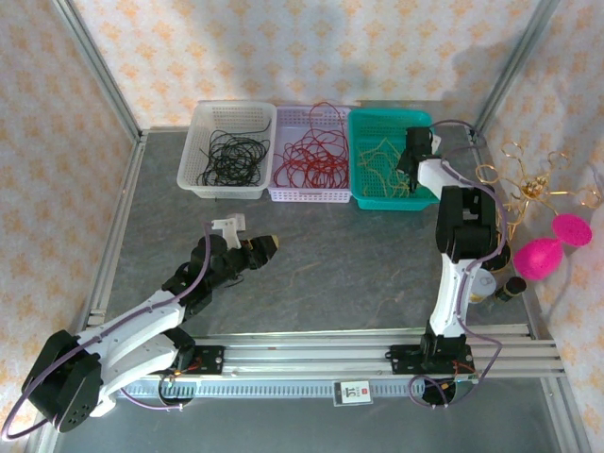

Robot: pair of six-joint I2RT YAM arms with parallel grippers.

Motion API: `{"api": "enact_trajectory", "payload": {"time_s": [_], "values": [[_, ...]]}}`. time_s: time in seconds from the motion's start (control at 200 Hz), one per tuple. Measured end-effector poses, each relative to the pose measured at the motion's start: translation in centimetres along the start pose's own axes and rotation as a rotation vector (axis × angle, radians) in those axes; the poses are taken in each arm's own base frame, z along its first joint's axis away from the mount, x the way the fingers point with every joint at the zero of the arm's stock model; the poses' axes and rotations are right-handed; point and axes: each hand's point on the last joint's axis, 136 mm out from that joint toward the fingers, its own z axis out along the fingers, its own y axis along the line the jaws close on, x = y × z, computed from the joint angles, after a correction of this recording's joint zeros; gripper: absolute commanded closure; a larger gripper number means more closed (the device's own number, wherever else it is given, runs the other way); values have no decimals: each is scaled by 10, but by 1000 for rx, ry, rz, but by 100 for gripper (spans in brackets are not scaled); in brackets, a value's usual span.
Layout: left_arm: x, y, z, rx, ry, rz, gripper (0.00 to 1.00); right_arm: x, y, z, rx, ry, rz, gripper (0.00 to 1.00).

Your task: Untangle the cables

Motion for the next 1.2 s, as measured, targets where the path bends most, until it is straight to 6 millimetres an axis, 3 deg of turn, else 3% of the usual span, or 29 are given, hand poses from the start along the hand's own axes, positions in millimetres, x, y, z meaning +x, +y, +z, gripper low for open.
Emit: {"api": "enact_trajectory", "payload": {"time_s": [0.335,0.48,0.656,0.881,1.036,1.201], "values": [[1,1,1,-3,4,0,47,-16,37,-39,-54,-77,-109,100],[1,1,1,-3,3,-1,47,-14,49,-43,-85,-82,-155,100],[1,1,0,-3,3,0,47,2,58,-31,-128,-35,-198,100],[-1,-2,-3,5,-5,1,47,44,62,9,-154,79,-236,100],[-1,-2,-4,4,-5,1,47,45,61,16,-159,95,-231,68],[-2,-2,-4,5,-6,1,47,33,65,11,-167,73,-233,60]]}}
